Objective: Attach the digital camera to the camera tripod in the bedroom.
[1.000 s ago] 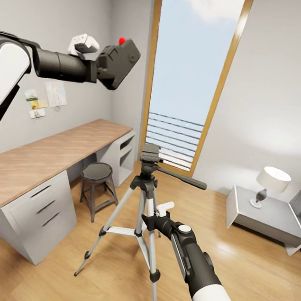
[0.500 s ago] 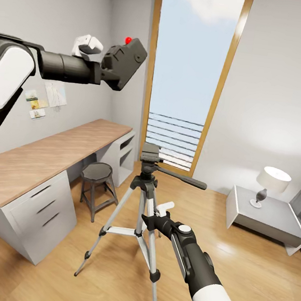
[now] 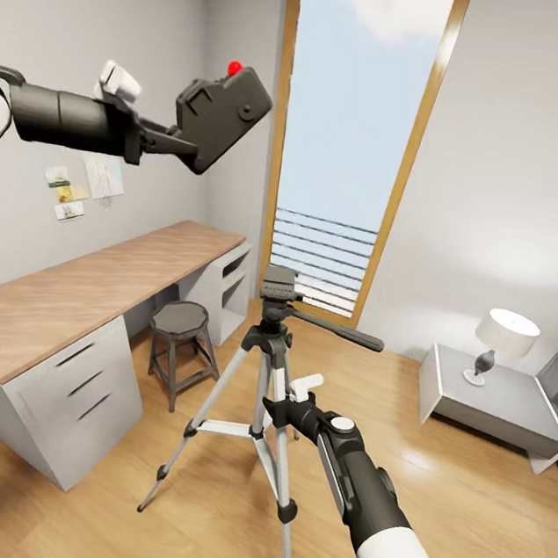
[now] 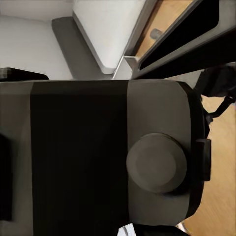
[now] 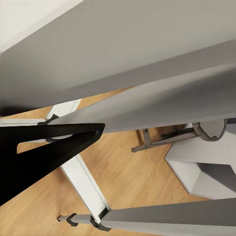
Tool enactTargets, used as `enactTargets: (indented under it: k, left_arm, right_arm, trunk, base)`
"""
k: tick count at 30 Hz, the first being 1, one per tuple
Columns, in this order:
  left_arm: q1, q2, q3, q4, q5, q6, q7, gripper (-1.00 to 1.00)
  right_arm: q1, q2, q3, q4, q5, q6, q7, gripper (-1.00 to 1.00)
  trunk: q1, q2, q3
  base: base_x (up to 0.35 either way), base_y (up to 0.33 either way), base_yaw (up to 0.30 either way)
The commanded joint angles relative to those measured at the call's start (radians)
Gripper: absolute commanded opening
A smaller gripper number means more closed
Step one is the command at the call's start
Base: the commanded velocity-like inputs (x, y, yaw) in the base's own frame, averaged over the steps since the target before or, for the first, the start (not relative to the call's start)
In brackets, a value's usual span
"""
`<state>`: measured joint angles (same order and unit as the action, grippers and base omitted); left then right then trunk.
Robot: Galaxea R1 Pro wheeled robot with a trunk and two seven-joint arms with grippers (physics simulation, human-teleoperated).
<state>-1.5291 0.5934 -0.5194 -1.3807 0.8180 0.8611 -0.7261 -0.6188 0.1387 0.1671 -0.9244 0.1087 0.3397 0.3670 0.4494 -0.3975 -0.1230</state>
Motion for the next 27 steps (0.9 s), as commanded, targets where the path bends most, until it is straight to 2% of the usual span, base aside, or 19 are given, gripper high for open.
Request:
enactTargets:
  k: [1, 7, 13, 18, 22, 25, 26, 27]
  left_arm:
    - [-0.002, 0.003, -0.001, -0.002, -0.001, -0.008, -0.003, -1.00]
    - [-0.002, 0.004, 0.001, 0.000, -0.014, -0.083, 0.004, -1.00]
    - [-0.002, 0.001, -0.002, 0.028, -0.033, -0.207, 0.007, -1.00]
    - [-0.002, -0.004, -0.009, 0.058, -0.042, -0.253, 0.008, -1.00]
    - [-0.002, -0.009, -0.012, 0.067, -0.041, -0.260, -0.001, -1.00]
    - [-0.002, -0.008, -0.015, 0.090, -0.043, -0.259, -0.091, -1.00]
    - [-0.002, -0.008, -0.015, 0.117, -0.048, -0.255, -0.155, -1.00]
    - [-0.002, -0.008, -0.015, 0.133, -0.054, -0.252, -0.187, -1.00]
  right_arm:
    - [-0.001, 0.001, -0.001, -0.002, 0.006, 0.004, 0.006, -1.00]
    - [-0.001, 0.001, -0.002, -0.002, 0.007, 0.004, 0.006, -1.00]
    - [-0.001, 0.001, -0.003, -0.002, 0.006, 0.004, 0.006, -1.00]
    - [-0.001, 0.001, -0.003, -0.002, 0.006, 0.004, 0.006, -1.00]
    - [-0.001, 0.001, -0.003, -0.002, 0.005, 0.004, 0.006, -1.00]
    - [-0.001, 0.000, -0.003, -0.002, 0.005, 0.004, 0.006, -1.00]
    - [-0.001, 0.000, -0.003, -0.002, 0.005, 0.004, 0.006, -1.00]
    - [-0.001, 0.000, -0.003, -0.002, 0.005, 0.004, 0.006, -1.00]
  trunk:
    - [0.001, -0.002, -0.002]
    - [0.001, -0.002, -0.002]
    - [0.001, -0.002, -0.002]
    - [0.001, -0.002, -0.002]
    - [0.001, -0.002, -0.002]
    - [0.001, -0.002, -0.002]
    - [0.001, -0.002, -0.002]
    - [0.001, -0.002, -0.002]
  base:
    - [0.000, 0.000, 0.000]
    - [0.000, 0.000, 0.000]
    - [0.000, 0.000, 0.000]
    - [0.000, 0.000, 0.000]
    - [0.000, 0.000, 0.000]
    - [0.000, 0.000, 0.000]
    - [0.000, 0.000, 0.000]
    - [0.000, 0.000, 0.000]
